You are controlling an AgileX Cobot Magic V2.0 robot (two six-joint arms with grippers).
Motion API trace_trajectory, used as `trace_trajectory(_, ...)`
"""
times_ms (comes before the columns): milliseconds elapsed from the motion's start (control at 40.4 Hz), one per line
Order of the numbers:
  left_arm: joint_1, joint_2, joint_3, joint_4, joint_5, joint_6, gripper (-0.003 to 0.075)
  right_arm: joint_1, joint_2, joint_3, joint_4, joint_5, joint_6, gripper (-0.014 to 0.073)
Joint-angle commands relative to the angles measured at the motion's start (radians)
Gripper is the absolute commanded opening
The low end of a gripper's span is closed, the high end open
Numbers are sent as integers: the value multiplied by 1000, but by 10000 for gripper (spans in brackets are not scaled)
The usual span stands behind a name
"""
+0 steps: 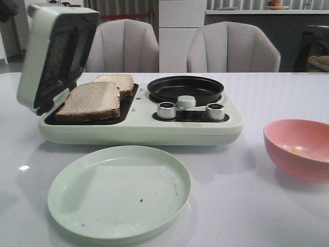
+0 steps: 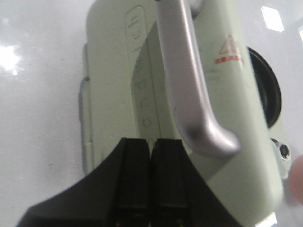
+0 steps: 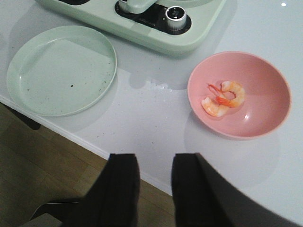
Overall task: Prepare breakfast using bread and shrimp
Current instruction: 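Push the lid down with the left gripper to close it over the bread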
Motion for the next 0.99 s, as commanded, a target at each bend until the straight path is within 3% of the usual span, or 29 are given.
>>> trace_trajectory(0,-81,-117,16,-4,-6,6,99,-3,0,-26,-4,-64,3,316)
trace_trajectory(223,-329,-311,202,214,-94,-26,103,-3,0,-26,-4,-64,3,316)
trace_trajectory(495,-664,-522,399,720,-166,-415,103,-3,0,-26,-4,-64,3,316)
trace_trajectory(694,-769,-668,519,741,-227,-471,102,-3,0,-26,-4,-64,3,316)
trace_trajectory(966,-775,-844,648,688,-264,-471,102,-3,0,-26,-4,-64,3,316)
